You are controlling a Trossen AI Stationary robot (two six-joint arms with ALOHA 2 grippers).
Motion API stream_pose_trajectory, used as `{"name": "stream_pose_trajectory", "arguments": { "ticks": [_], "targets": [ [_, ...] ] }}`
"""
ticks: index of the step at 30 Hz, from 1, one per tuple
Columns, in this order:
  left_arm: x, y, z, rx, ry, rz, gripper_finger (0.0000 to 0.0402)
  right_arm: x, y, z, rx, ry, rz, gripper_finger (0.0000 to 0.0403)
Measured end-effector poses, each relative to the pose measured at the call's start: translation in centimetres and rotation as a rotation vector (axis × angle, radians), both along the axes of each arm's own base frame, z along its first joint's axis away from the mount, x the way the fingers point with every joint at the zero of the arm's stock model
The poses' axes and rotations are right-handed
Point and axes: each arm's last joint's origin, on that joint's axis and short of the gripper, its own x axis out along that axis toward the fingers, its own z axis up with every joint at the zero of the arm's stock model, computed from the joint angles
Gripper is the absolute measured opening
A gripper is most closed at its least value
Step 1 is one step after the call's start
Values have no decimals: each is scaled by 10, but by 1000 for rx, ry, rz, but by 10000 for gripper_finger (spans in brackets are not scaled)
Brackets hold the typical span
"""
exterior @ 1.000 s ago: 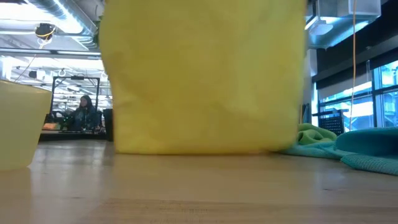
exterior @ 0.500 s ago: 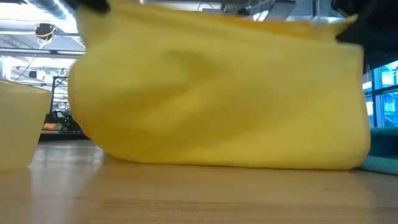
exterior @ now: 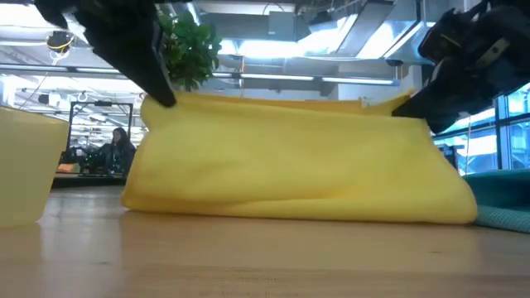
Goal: Fold microfiber towels
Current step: Fold the yellow microfiber cloth
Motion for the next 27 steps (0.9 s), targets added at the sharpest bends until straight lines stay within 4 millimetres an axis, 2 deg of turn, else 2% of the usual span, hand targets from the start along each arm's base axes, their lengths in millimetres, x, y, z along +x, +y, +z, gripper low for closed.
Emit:
{"name": "stream_pose_trajectory", "arguments": {
  "ticks": [9,18,23,27],
  "targets": [
    [9,41,1,44,90,42,0,4,-19,-6,-16,61,-95,2],
    [11,79,-34,-106,151,33,0,12,-21,-31,-11,174,-113,2],
    [3,87,-49,-137,193,52,0,20,-20,-43,-11,168,-115,2],
    [1,93,-52,-126,203,80,0,25,-27,-53,-5,195,-139,2]
  ]
}}
